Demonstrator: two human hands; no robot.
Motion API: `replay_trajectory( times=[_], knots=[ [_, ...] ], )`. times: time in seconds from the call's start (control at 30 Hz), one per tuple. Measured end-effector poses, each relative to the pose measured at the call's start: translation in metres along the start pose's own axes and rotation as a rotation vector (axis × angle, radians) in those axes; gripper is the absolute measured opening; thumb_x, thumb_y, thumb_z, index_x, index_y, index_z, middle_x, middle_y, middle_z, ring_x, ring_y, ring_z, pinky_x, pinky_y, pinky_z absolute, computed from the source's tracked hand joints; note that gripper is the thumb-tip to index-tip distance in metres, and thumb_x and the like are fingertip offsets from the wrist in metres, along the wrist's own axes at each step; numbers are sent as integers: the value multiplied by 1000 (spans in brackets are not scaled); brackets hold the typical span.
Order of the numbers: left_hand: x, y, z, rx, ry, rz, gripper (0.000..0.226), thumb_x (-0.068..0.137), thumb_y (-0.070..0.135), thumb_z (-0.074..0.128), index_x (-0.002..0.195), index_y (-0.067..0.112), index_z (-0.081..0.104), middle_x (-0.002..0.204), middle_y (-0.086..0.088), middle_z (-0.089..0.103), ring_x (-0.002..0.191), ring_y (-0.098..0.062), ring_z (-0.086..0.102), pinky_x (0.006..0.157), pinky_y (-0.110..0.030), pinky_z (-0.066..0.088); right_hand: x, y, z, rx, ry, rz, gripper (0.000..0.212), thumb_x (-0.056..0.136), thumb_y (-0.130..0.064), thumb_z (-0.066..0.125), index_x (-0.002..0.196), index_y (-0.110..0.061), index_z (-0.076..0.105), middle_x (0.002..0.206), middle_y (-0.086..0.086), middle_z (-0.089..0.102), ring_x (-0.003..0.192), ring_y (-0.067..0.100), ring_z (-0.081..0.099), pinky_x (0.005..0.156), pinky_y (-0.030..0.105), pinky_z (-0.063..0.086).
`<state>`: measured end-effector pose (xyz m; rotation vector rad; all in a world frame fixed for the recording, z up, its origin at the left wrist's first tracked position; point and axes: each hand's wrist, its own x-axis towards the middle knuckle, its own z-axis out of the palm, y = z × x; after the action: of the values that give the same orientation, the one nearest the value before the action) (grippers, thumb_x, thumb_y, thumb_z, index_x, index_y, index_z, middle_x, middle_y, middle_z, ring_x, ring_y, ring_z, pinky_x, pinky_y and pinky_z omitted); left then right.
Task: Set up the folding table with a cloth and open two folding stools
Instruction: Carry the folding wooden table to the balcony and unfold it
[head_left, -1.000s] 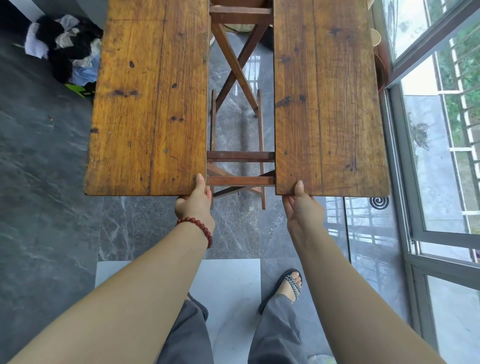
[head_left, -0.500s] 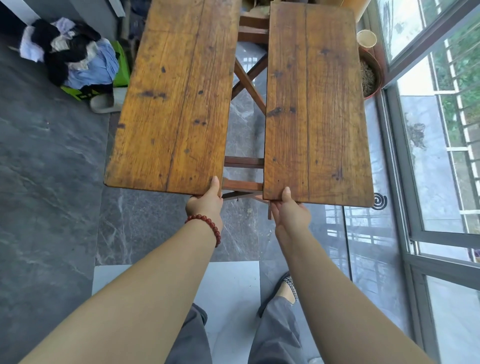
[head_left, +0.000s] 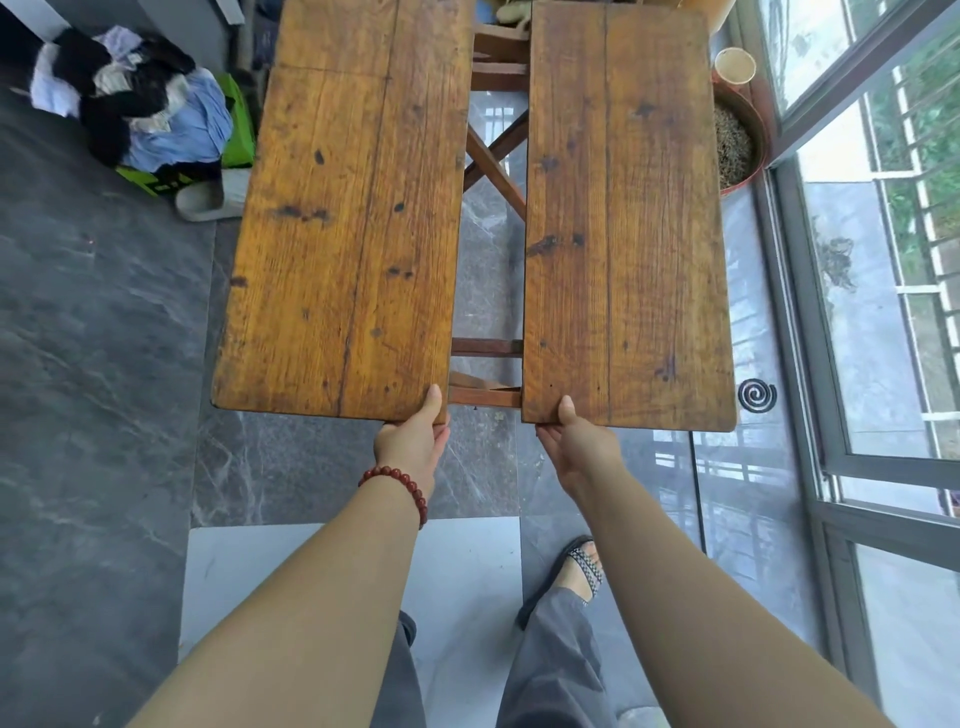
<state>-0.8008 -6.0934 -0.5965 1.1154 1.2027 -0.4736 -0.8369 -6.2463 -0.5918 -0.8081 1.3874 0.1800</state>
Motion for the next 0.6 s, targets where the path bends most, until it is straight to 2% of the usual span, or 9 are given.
replay_trajectory(
  times=[0.13,0.27,0.37,0.43,0.6],
  knots=[
    [-2,-12,-3,18,-9,-20,52,76,27,77,114,-1,54,114,-13,62,97,-16,65,77,-22,53,2,3,-6,-18,-8,-12,40,94,-20,56,122,8,49,120,21,61,88,25,65,76,27,52],
    [-3,-15,-6,25,-14,-24,52,76,27,77,113,-1,55,112,-13,62,96,-16,65,75,-22,54,2,6,-10,-29,-13,-26,42,94,-21,56,122,9,48,120,21,60,94,27,64,79,28,52],
    [-4,-19,-12,40,-23,-41,47,76,27,77,108,0,57,106,-13,65,93,-15,65,81,-25,54,0,12,-15,-37,-25,-36,34,94,-21,55,113,7,49,113,15,61,84,24,64,76,29,52],
    [-5,-24,-17,49,-23,-58,45,76,27,77,106,-1,57,104,-13,65,93,-15,65,86,-27,54,-1,15,-19,-32,-30,-33,31,95,-20,54,113,4,50,110,17,61,77,21,64,75,28,51],
    [-5,-43,-24,69,-14,-112,42,77,27,76,102,0,57,104,-12,64,96,-16,64,85,-25,53,5,29,-32,-44,-26,-24,34,95,-18,55,117,7,50,117,20,60,93,27,63,82,30,50]
  ],
)
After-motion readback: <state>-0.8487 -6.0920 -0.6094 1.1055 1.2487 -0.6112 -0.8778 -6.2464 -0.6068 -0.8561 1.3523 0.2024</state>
